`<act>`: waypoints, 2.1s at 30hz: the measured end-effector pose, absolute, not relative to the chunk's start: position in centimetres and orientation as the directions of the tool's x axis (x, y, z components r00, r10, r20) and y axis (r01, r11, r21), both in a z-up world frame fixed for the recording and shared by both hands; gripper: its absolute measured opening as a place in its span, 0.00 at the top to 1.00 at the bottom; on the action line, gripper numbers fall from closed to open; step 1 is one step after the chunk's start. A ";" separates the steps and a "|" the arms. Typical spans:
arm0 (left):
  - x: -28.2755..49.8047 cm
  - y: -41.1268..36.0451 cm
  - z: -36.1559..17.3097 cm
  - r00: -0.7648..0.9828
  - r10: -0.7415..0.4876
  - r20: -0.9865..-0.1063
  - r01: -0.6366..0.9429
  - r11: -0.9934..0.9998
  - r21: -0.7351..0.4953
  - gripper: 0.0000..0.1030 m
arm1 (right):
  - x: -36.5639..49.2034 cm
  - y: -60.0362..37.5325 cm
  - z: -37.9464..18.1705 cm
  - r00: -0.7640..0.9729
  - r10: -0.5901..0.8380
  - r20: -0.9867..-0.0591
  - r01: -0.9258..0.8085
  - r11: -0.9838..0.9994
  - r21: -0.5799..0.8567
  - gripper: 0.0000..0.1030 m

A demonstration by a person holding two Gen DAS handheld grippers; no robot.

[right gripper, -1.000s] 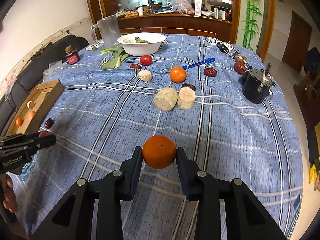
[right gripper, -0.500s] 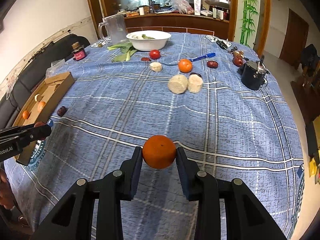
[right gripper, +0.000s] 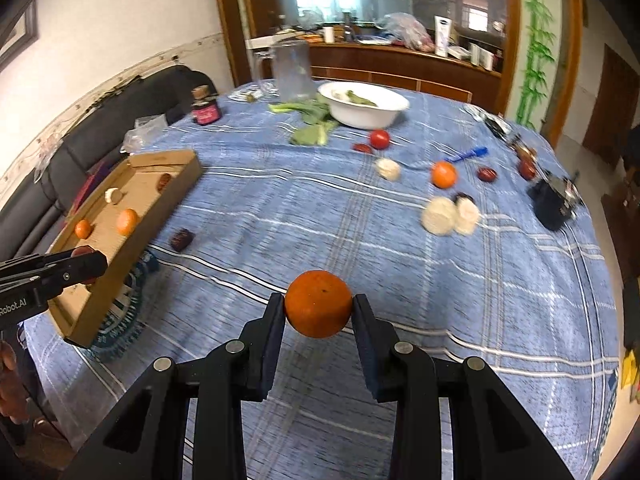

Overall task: Organize fruits
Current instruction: 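Carry the orange and tomato with both tools over the cardboard tray, then open both tools to drop the orange and tomato into the tray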

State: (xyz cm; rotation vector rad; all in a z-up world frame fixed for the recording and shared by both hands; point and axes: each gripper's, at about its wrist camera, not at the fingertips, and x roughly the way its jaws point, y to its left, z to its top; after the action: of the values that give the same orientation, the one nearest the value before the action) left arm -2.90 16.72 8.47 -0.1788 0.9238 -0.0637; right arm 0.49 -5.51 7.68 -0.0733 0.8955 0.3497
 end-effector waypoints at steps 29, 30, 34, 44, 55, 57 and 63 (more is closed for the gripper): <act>-5.7 31.5 6.2 0.563 0.076 -0.823 -0.343 0.928 -0.149 0.69 | 4.6 12.7 9.2 0.475 0.476 -0.740 -0.628 0.773 0.095 0.64; -5.5 31.7 6.0 0.559 0.077 -0.825 -0.345 0.927 -0.148 0.69 | 4.9 13.3 9.2 0.467 0.483 -0.741 -0.635 0.766 0.098 0.64; -4.4 32.1 5.2 0.545 0.074 -0.835 -0.348 0.926 -0.145 0.69 | 6.4 16.1 8.5 0.439 0.504 -0.744 -0.658 0.744 0.115 0.64; -1.4 32.4 3.5 0.519 0.073 -0.852 -0.341 0.931 -0.128 0.69 | 9.7 22.0 6.0 0.385 0.505 -0.772 -0.715 0.692 0.097 0.64; 0.0 33.5 2.2 0.501 0.092 -0.861 -0.358 0.927 -0.109 0.69 | 11.6 25.3 2.9 0.320 0.464 -0.826 -0.757 0.649 0.072 0.64; 0.2 33.5 2.0 0.499 0.091 -0.862 -0.355 0.929 -0.108 0.69 | 11.8 25.4 2.7 0.324 0.456 -0.829 -0.756 0.652 0.063 0.64; 0.3 33.5 1.9 0.501 0.108 -0.859 -0.365 0.926 -0.097 0.69 | 12.4 25.5 1.9 0.296 0.443 -0.846 -0.751 0.656 0.081 0.64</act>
State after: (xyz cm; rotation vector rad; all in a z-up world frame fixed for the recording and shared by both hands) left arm 0.34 33.51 1.92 -0.2818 1.0086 0.2902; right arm 12.37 25.53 1.92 -0.3628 0.9834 0.8175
